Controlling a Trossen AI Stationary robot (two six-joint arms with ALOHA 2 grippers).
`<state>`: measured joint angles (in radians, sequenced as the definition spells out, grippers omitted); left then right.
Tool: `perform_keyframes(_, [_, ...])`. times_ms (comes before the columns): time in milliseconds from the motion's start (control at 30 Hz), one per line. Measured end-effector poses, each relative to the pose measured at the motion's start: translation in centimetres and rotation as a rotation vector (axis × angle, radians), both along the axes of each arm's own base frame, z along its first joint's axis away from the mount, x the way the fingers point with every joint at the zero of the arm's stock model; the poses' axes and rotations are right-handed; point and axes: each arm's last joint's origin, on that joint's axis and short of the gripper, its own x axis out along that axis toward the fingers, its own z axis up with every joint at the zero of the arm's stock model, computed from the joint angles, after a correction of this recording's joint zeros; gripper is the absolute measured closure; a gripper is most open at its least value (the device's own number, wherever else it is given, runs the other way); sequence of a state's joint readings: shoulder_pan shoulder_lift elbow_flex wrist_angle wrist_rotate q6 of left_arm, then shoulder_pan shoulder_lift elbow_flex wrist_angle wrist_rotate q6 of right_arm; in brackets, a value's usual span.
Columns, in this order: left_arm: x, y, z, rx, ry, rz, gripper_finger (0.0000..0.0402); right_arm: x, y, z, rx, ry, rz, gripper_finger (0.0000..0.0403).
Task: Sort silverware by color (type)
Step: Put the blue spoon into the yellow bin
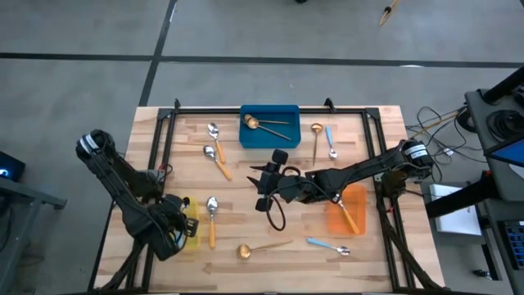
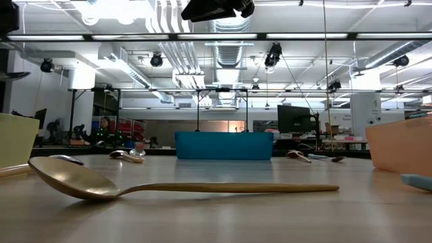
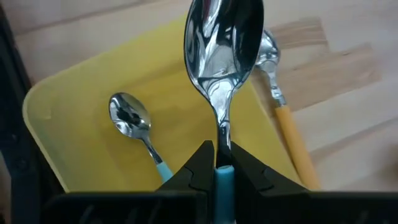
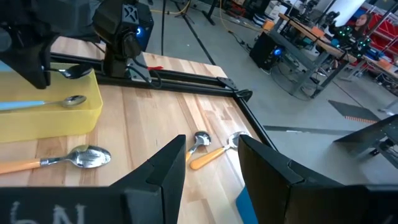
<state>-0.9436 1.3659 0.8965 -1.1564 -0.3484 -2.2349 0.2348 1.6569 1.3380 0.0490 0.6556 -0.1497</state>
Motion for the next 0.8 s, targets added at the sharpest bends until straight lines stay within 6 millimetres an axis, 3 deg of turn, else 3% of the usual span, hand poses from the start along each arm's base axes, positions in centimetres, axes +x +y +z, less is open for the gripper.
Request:
perform_keyframes(533, [-0.1,0.2,-3.2,-0.062,-0.053,0.001,0.0385,-0.1,0.0,-0.1,-0.002,0.015,-0.001,0.0264])
perform_keyframes(800, [-0.1,0.2,-3.4,-0.063,-0.055,0.000,0.0385,0.0,-0.1,-0.1,0.001,0.013,-0.003,0.0264])
